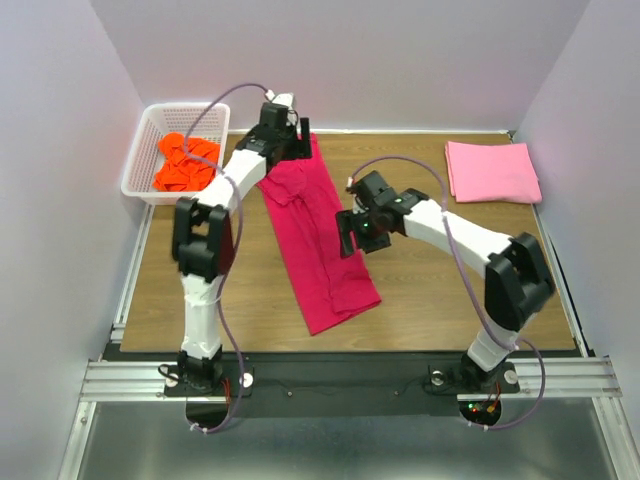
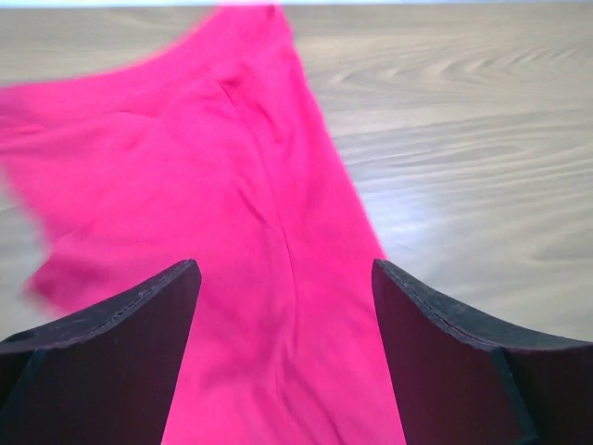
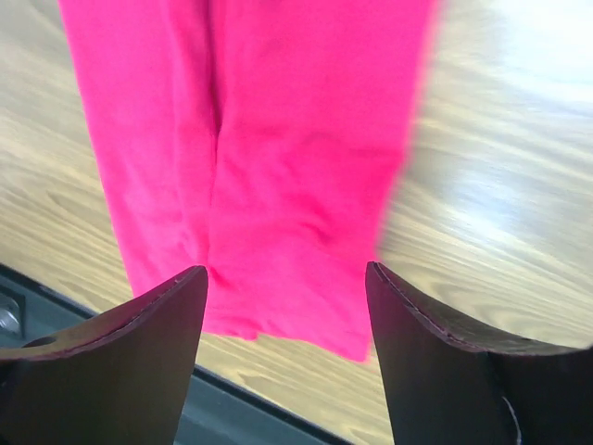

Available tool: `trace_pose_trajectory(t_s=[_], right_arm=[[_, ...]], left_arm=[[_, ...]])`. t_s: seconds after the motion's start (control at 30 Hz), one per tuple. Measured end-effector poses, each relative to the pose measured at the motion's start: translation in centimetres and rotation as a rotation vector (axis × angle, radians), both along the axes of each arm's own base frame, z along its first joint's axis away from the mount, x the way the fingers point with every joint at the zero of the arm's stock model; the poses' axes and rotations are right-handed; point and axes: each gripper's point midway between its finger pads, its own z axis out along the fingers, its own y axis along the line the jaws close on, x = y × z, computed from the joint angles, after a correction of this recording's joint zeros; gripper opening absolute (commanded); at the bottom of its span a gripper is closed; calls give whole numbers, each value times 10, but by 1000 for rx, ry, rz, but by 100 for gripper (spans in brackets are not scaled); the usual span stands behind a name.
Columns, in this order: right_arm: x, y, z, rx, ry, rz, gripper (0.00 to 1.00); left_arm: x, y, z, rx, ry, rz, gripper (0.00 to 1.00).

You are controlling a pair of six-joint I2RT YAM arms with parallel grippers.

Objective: Fold and stack the t-shirts
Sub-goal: Fold the tshirt

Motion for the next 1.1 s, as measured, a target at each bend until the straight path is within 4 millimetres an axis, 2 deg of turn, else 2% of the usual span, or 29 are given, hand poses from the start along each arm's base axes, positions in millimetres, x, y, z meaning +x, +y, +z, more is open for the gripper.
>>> trace_pose_trajectory(t_s=[0.1,0.17,0.2,0.27,0.3,0.37,0.4,0.43,0.53,0.57,0.6,0.83,1.1], right_arm=[[8,-26,24,25,-68,-67,68],[4,-43,26,25,-70,-104,65],[2,-50,25,22,-67,-115,63],[-8,-63,14,4,-38,-135,58],[-18,-69,4,-11,-12,-138,54],[-36,-77,-12,-43,38,-139,51],[-41,-81,-17,-54,54,-140,50],[-49,-85,-23,-68,74,-141,50],[-60,-92,-28,-79,88,-140,49],[-63,-94,-25,-71,80,-140,49],[-63,-94,-24,-69,77,-140,50],[-70,-94,-33,-57,100,-140,50],[-74,-91,-37,-40,118,-142,49]], left_arm=[[-47,15,85,-25,-99,60,87],[-96,21,150,-76,-196,105,87],[-110,20,164,-96,-218,113,87],[-172,10,195,-173,-254,97,87],[-195,2,193,-202,-243,79,87],[-244,-8,166,-245,-157,56,87],[-267,-12,144,-257,-94,48,87],[-281,-14,126,-252,-43,45,86],[-346,-31,29,-203,218,45,82],[-400,-33,-42,-77,425,35,82],[-413,-29,-55,-50,474,52,82],[-474,-54,-89,-9,621,124,76],[-482,-48,-104,-19,668,230,73]])
